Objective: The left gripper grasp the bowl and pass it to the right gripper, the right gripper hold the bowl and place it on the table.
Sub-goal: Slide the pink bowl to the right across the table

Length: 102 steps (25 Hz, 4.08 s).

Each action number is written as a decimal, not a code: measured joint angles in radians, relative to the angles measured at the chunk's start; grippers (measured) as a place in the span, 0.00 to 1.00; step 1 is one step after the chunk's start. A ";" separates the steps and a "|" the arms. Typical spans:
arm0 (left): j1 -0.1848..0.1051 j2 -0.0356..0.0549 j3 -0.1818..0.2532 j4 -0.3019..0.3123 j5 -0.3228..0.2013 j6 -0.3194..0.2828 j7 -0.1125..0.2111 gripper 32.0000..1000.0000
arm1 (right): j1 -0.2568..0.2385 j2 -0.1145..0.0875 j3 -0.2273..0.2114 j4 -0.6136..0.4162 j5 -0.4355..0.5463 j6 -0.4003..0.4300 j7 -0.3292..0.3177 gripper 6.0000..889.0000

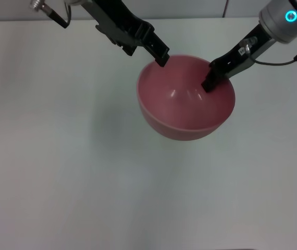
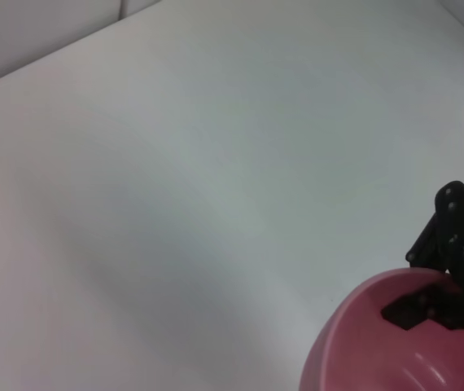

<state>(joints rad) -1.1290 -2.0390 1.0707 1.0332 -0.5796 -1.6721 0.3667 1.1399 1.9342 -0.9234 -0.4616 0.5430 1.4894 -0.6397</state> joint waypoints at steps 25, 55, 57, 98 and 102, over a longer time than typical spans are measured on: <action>0.002 -0.0027 0.000 0.007 0.069 0.023 -0.012 0.86 | -0.100 -0.014 0.000 0.003 -0.038 -0.112 -0.013 0.02; 0.027 -0.0052 0.012 -0.023 0.090 0.070 -0.012 0.86 | -0.218 -0.041 0.000 0.121 -0.049 -0.399 -0.082 0.02; 0.028 -0.0057 0.012 -0.024 0.090 0.072 -0.011 0.86 | -0.223 -0.040 0.000 0.121 -0.049 -0.406 -0.085 0.02; 0.034 -0.0057 0.012 -0.039 0.090 0.078 -0.008 0.86 | -0.242 -0.026 -0.002 0.160 -0.078 -0.501 -0.085 0.03; 0.035 -0.0057 0.012 -0.039 0.090 0.078 -0.008 0.86 | -0.241 -0.026 -0.002 0.159 -0.078 -0.497 -0.085 0.08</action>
<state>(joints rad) -1.0943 -2.0447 1.0829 0.9940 -0.4893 -1.5939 0.3590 0.8994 1.9082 -0.9251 -0.3024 0.4647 0.9923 -0.7250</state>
